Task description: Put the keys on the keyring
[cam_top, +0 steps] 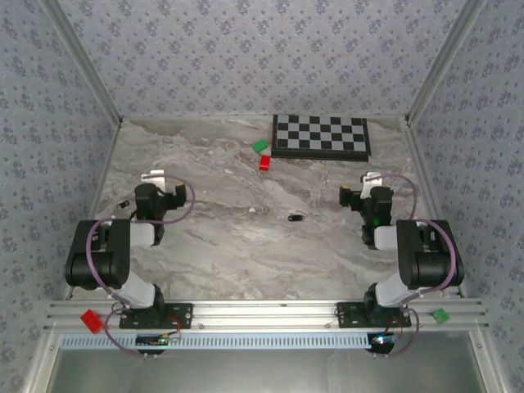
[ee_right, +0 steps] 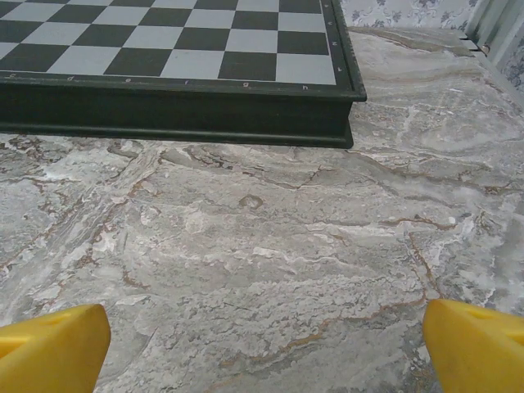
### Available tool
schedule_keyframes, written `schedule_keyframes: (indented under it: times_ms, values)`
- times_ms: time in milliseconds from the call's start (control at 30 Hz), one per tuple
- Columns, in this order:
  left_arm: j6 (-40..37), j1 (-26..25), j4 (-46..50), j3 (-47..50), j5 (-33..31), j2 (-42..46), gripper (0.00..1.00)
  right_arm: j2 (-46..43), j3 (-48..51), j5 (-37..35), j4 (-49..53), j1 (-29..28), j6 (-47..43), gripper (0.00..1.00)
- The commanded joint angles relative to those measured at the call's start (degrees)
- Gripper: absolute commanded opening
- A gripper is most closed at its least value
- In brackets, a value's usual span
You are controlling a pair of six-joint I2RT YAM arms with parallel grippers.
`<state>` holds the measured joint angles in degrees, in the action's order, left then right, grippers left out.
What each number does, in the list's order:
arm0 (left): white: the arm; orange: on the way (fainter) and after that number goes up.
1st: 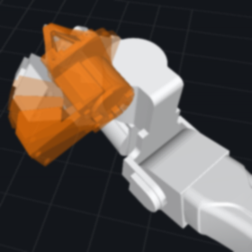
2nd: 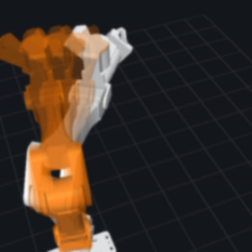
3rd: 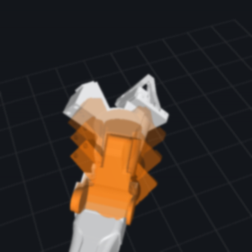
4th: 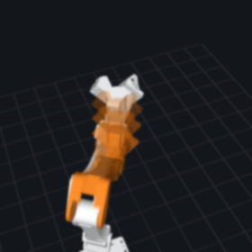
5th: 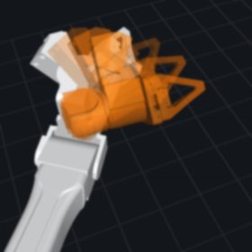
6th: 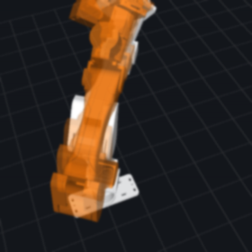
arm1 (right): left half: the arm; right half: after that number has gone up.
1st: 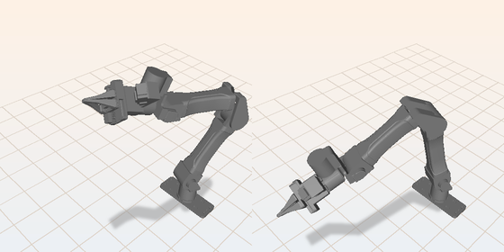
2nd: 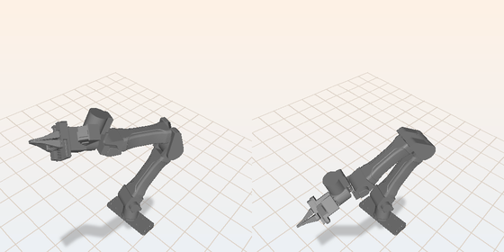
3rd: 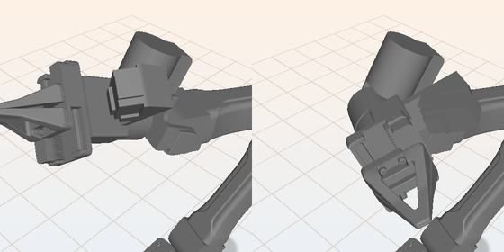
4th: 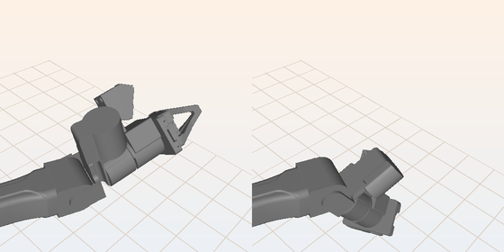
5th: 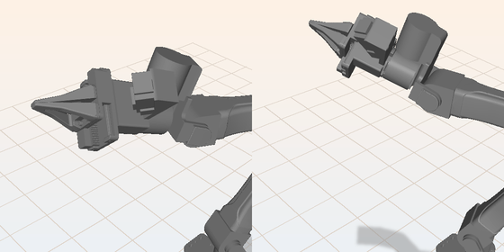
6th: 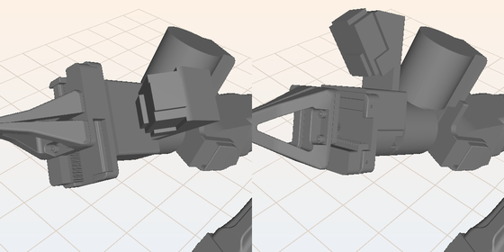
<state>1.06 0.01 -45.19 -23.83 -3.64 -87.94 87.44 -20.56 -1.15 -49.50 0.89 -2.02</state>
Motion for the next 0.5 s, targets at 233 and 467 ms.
schedule_keyframes:
  times_ms: [233, 467]
  values:
    - [-0.17, 0.41, -1.48, 0.21, 1.0, -0.1, 1.0, 0.37, -1.04, 1.15, 0.19, 0.5, -0.53, 0.99]
    - [-0.13, 0.43, -1.48, 0.24, 1.09, -0.04, 1.0, 0.5, -1.2, 2.42, 0.62, 1.03, -0.11, 0.99]
